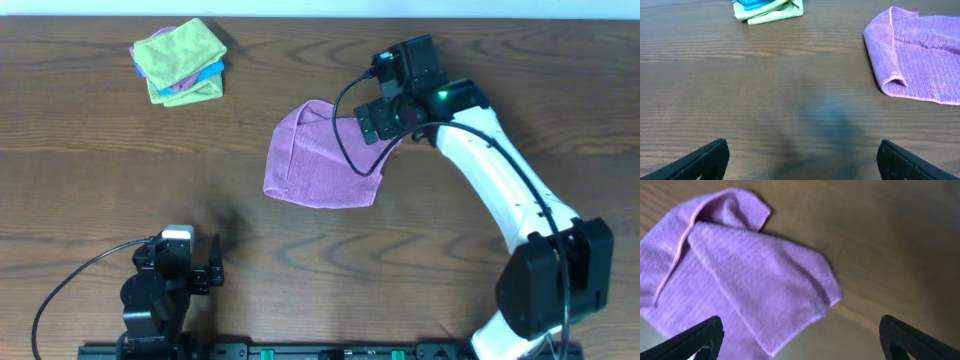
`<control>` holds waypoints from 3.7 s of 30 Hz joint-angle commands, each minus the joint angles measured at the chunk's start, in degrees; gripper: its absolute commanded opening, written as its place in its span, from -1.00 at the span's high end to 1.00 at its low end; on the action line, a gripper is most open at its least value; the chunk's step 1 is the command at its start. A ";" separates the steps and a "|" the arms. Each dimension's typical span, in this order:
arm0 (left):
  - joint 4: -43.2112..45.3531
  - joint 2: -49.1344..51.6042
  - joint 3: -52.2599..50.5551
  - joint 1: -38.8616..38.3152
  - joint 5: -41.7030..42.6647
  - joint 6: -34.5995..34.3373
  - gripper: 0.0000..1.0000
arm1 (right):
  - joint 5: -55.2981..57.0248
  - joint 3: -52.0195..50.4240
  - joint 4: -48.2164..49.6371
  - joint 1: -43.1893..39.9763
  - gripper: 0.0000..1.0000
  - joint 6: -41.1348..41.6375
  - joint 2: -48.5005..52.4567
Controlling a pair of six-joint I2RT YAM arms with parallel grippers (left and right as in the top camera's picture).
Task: Fold the cloth
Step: 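Swing the cloth left and lay it flat at table center, then move the left gripper toward the cloth's left edge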
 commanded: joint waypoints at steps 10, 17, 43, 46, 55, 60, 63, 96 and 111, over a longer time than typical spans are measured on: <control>2.21 -0.22 1.20 -0.28 3.15 -6.29 -0.91 | -23.12 -5.53 -7.87 -5.33 -0.98 5.22 -0.24; -3.67 8.02 8.74 -0.28 8.52 -12.15 -0.91 | -31.08 -16.90 -4.55 -8.68 -0.99 2.99 -0.26; -18.43 65.35 47.43 -0.28 30.58 -12.28 -0.91 | -41.59 -35.91 22.67 -8.48 -0.83 10.56 -0.24; -16.79 65.37 47.43 -0.31 32.28 -12.31 -0.91 | -42.38 -37.51 26.45 -7.96 -0.78 11.96 -0.24; -14.08 65.37 47.43 -0.31 34.53 -12.35 -0.91 | -42.56 -38.58 32.96 -2.93 -0.36 16.57 -0.24; -14.08 65.37 47.43 -0.28 34.53 -12.33 -0.91 | -49.86 -38.53 33.11 -2.78 0.97 16.83 -0.87; -14.10 65.37 47.43 -0.31 34.53 -12.35 -0.91 | -52.52 -38.53 32.83 -2.78 0.97 18.03 -2.73; -1.27 94.03 47.28 -16.70 34.29 -22.38 -0.17 | -40.87 -38.56 19.47 -2.14 0.01 17.18 -7.89; 4.83 99.82 47.28 -17.59 30.03 -23.65 0.23 | -36.50 -38.56 28.26 1.92 0.97 20.06 -7.87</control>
